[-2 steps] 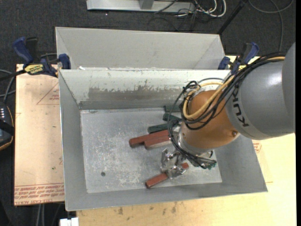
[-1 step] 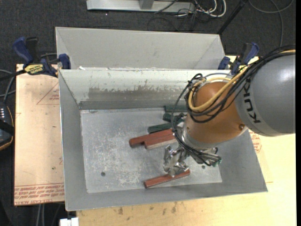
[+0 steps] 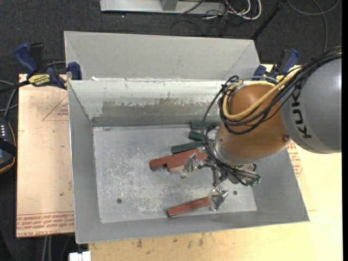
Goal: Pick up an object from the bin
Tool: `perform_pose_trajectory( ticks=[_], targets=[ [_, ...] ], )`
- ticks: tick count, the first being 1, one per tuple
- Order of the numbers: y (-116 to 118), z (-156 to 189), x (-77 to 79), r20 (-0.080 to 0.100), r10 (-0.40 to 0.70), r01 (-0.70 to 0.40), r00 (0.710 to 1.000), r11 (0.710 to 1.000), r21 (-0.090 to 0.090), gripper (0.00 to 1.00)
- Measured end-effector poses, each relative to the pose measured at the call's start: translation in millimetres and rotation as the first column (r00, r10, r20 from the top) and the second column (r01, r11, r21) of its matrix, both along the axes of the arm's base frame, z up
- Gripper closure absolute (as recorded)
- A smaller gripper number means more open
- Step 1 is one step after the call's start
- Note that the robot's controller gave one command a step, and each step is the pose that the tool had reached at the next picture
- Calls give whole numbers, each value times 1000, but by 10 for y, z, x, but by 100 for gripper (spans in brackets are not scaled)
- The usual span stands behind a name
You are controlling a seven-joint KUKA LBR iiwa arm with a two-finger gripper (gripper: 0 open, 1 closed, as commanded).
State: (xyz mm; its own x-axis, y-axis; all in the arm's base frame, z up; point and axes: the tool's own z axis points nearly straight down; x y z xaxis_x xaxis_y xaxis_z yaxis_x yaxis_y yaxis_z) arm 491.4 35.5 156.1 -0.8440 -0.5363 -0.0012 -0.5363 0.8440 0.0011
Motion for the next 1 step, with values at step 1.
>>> perform_pose_trajectory(
  ticks=[1],
  targets=[
    [13, -123, 0, -1, -4, 4, 1000, 1000, 0, 0]
  ],
)
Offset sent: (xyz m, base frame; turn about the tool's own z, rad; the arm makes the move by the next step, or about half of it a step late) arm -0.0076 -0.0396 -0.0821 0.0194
